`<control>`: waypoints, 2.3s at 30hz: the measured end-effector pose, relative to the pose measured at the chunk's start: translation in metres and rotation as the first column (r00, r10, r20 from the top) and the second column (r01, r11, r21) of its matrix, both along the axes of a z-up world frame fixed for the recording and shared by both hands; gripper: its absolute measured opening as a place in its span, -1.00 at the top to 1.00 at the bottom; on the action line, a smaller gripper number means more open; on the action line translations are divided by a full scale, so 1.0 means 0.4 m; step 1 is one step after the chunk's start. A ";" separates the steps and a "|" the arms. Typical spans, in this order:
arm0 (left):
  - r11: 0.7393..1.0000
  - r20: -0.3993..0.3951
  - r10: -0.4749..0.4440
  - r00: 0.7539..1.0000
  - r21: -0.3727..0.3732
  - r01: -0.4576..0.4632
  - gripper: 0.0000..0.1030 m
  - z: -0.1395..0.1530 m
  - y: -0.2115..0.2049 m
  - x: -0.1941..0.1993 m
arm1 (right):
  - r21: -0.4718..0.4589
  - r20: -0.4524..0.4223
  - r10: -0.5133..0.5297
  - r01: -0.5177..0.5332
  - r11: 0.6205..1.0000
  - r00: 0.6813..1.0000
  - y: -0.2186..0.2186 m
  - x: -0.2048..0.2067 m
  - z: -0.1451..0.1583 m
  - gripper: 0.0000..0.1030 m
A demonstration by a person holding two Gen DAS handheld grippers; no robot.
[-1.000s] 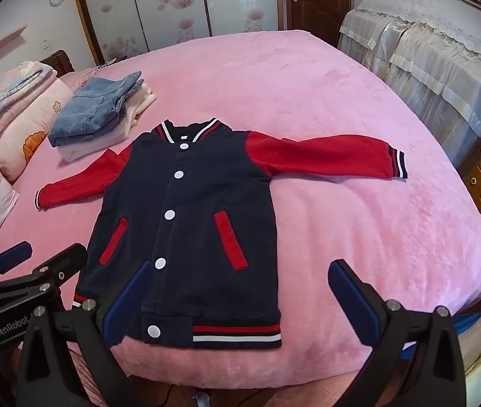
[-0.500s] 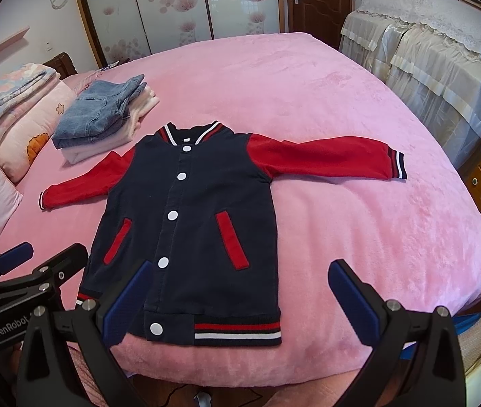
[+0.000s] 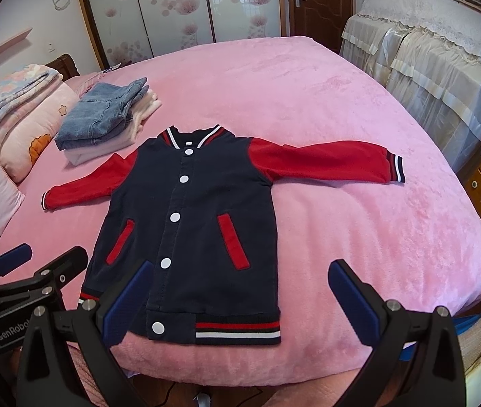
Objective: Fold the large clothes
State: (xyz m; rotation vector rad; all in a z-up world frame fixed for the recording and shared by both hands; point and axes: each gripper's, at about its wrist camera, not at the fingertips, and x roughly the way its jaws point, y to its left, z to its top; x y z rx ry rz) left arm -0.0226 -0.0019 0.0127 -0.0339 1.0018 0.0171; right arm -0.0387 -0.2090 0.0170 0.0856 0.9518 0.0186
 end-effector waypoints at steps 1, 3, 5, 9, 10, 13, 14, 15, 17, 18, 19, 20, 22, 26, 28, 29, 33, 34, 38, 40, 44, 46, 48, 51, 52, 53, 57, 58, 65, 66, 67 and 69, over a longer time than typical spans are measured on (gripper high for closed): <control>1.000 0.001 0.001 1.000 0.000 -0.001 -0.95 0.001 0.000 -0.002 | 0.000 0.000 0.000 0.000 1.000 1.000 0.001 0.000 0.001 -1.00; 1.000 0.002 0.001 1.000 0.003 -0.001 -0.95 0.002 -0.001 -0.005 | 0.000 0.001 0.000 0.000 1.000 1.000 0.001 0.000 0.000 -1.00; 1.000 0.003 0.003 1.000 0.006 -0.003 -0.95 0.005 0.000 -0.007 | 0.000 -0.001 0.000 0.000 1.000 1.000 0.001 0.000 0.001 -1.00; 1.000 0.002 0.003 1.000 0.005 -0.003 -0.95 0.005 0.001 -0.010 | 0.001 0.001 -0.001 0.001 1.000 1.000 0.001 -0.001 -0.001 -1.00; 1.000 0.003 0.003 1.000 0.003 -0.003 -0.95 0.006 0.001 -0.012 | 0.000 0.003 -0.001 0.001 1.000 1.000 0.002 -0.002 0.000 -1.00; 1.000 0.005 0.003 1.000 0.006 -0.003 -0.95 0.006 0.001 -0.010 | 0.002 -0.001 -0.001 0.001 1.000 1.000 0.001 -0.001 0.002 -1.00; 1.000 0.005 0.003 1.000 0.006 -0.003 -0.95 0.007 0.001 -0.010 | 0.002 0.001 -0.001 0.001 1.000 1.000 0.001 -0.001 0.000 -1.00; 1.000 0.005 0.003 1.000 0.006 -0.003 -0.95 0.007 0.001 -0.011 | 0.002 0.000 -0.002 0.002 1.000 1.000 0.002 -0.001 0.002 -1.00; 1.000 0.004 0.003 1.000 0.005 -0.003 -0.95 0.007 0.002 -0.010 | 0.000 0.001 0.000 0.000 1.000 1.000 0.001 -0.001 0.000 -1.00; 1.000 0.003 0.003 1.000 0.005 -0.003 -0.95 0.007 0.002 -0.010 | 0.000 0.001 -0.001 0.001 1.000 1.000 0.001 -0.001 0.000 -1.00; 1.000 0.003 0.004 1.000 0.005 -0.004 -0.95 0.007 0.002 -0.011 | 0.000 0.001 -0.001 0.001 1.000 1.000 0.001 -0.001 0.001 -1.00; 1.000 0.005 0.003 1.000 0.005 -0.003 -0.95 0.007 0.001 -0.010 | 0.002 -0.001 -0.001 0.001 1.000 1.000 0.000 -0.001 0.001 -1.00; 1.000 0.003 0.003 1.000 0.005 -0.004 -0.95 0.007 0.001 -0.010 | 0.002 0.000 -0.001 0.001 1.000 1.000 0.001 -0.001 0.001 -1.00; 1.000 0.002 0.004 1.000 0.003 -0.004 -0.95 0.007 0.001 -0.012 | 0.003 -0.001 -0.002 0.002 1.000 1.000 -0.001 -0.001 0.001 -1.00; 1.000 -0.004 0.004 1.000 -0.002 -0.004 -0.95 0.005 0.001 -0.011 | 0.003 -0.001 -0.001 0.001 1.000 1.000 0.000 -0.001 0.000 -1.00; 1.000 -0.005 0.004 1.000 -0.003 -0.004 -0.95 0.005 0.000 -0.010 | 0.004 -0.002 -0.002 0.002 1.000 1.000 -0.001 -0.001 -0.001 -1.00; 1.000 -0.013 0.002 1.000 -0.004 -0.002 -0.95 0.003 -0.003 0.002 | 0.016 -0.007 -0.003 0.003 1.000 1.000 -0.005 0.003 -0.002 -1.00; 1.000 -0.015 0.000 1.000 -0.004 0.000 -0.95 0.002 -0.006 0.006 | 0.019 -0.009 -0.004 0.004 1.000 1.000 -0.008 0.005 -0.003 -1.00; 1.000 -0.014 -0.015 1.000 0.004 0.015 -0.95 0.004 -0.019 0.023 | 0.028 -0.011 -0.010 0.010 1.000 1.000 -0.024 0.015 -0.011 -1.00; 1.000 -0.008 -0.027 1.000 0.009 0.027 -0.95 0.008 -0.031 0.034 | 0.030 -0.008 -0.015 0.015 0.999 1.000 -0.034 0.023 -0.011 -1.00; 0.998 0.004 -0.057 0.998 0.006 0.057 -0.95 0.018 -0.056 0.061 | 0.029 0.002 -0.032 0.031 0.999 0.999 -0.058 0.039 -0.010 -1.00; 0.997 0.012 -0.072 0.997 0.001 0.072 -0.95 0.024 -0.072 0.077 | 0.025 0.012 -0.041 0.041 0.999 0.999 -0.073 0.050 -0.007 -1.00; 0.996 0.025 -0.091 0.996 0.003 0.091 -0.95 0.030 -0.090 0.093 | 0.021 0.024 -0.052 0.051 0.998 0.998 -0.091 0.063 -0.004 -1.00; 0.993 0.045 -0.116 0.992 0.019 0.115 -0.95 0.040 -0.122 0.126 | 0.020 0.043 -0.066 0.065 0.998 0.997 -0.124 0.083 0.000 -1.00; 0.992 0.058 -0.124 0.991 0.016 0.123 -0.95 0.045 -0.132 0.140 | 0.020 0.050 -0.073 0.073 0.997 0.996 -0.137 0.092 0.001 -1.00; 0.992 0.073 -0.129 0.989 0.013 0.128 -0.95 0.051 -0.140 0.151 | 0.021 0.056 -0.082 0.081 0.997 0.995 -0.151 0.101 0.003 -1.00; 0.991 0.117 -0.135 0.984 0.015 0.134 -0.95 0.062 -0.176 0.210 | 0.031 0.081 -0.129 0.127 0.991 0.988 -0.216 0.137 0.013 -1.00; 0.990 0.118 -0.140 0.983 0.020 0.138 -0.95 0.062 -0.187 0.230 | 0.038 0.087 -0.142 0.139 0.990 0.986 -0.235 0.147 0.014 -0.99; 0.976 0.144 -0.219 0.965 0.019 0.218 -0.95 0.047 -0.275 0.336 | 0.046 0.091 -0.246 0.243 0.969 0.965 -0.378 0.218 -0.011 -0.99; 0.973 0.151 -0.232 0.961 0.023 0.231 -0.95 0.044 -0.290 0.348 | 0.051 0.087 -0.261 0.257 0.965 0.961 -0.401 0.228 -0.021 -0.99; 0.969 0.152 -0.248 0.957 0.025 0.247 -0.95 0.038 -0.307 0.363 | 0.064 0.083 -0.274 0.270 0.961 0.958 -0.428 0.239 -0.031 -0.99; 0.960 0.142 -0.277 0.950 0.010 0.279 -0.95 0.023 -0.338 0.393 | 0.091 0.066 -0.310 0.304 0.948 0.948 -0.483 0.261 -0.059 -0.99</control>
